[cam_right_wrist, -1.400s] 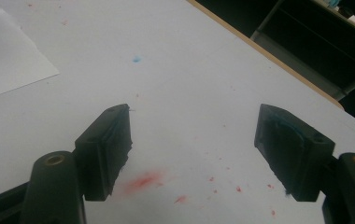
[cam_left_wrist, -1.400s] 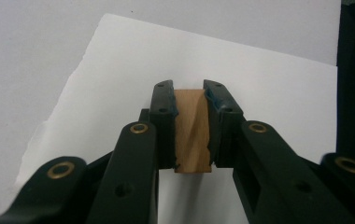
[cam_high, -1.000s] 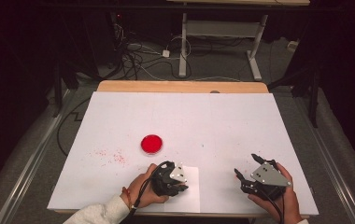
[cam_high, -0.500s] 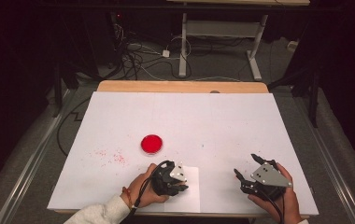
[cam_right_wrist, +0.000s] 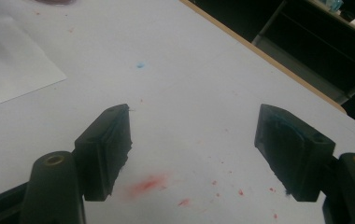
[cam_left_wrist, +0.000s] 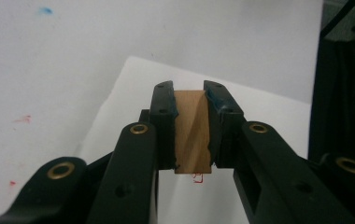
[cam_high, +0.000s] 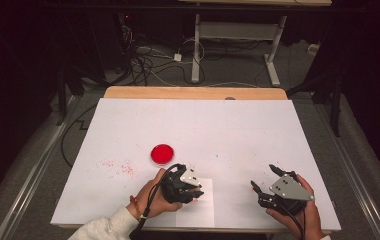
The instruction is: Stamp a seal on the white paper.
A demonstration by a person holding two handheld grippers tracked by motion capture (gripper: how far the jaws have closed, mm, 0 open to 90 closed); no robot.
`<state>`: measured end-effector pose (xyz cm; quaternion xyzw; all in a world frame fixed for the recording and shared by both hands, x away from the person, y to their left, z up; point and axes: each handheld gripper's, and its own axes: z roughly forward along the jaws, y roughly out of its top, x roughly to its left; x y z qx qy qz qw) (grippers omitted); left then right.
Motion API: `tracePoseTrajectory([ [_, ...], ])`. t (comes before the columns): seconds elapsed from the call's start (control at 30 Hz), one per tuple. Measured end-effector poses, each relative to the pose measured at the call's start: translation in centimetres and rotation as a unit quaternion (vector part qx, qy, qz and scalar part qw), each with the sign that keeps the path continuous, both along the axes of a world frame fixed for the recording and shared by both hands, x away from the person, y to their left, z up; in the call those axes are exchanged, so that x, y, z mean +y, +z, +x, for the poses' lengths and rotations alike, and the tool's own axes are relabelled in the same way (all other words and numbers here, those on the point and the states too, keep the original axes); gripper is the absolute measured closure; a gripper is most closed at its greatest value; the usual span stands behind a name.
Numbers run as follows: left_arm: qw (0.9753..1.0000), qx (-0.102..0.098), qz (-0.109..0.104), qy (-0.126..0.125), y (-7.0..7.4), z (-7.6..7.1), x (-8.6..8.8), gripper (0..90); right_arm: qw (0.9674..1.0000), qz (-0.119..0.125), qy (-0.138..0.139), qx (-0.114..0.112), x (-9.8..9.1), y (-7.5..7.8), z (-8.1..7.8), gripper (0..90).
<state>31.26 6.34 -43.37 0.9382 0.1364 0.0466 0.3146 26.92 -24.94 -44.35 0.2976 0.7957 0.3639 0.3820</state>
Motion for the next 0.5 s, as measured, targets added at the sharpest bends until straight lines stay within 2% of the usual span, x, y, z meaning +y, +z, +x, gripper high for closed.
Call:
tracePoseTrajectory([
  [0.27, 0.9996, -0.019, -0.011, 0.016, 1.1, 0.1, 1.6, 73.3, 1.0, -0.001, 0.001, -0.002, 0.1, 0.1, 0.0, 27.7],
  [0.5, 0.9987, -0.027, -0.021, 0.037, 1.9, 0.6, 3.3, 73.3, 1.0, -0.001, 0.001, -0.003, 0.0, 0.1, -0.1, 27.7],
])
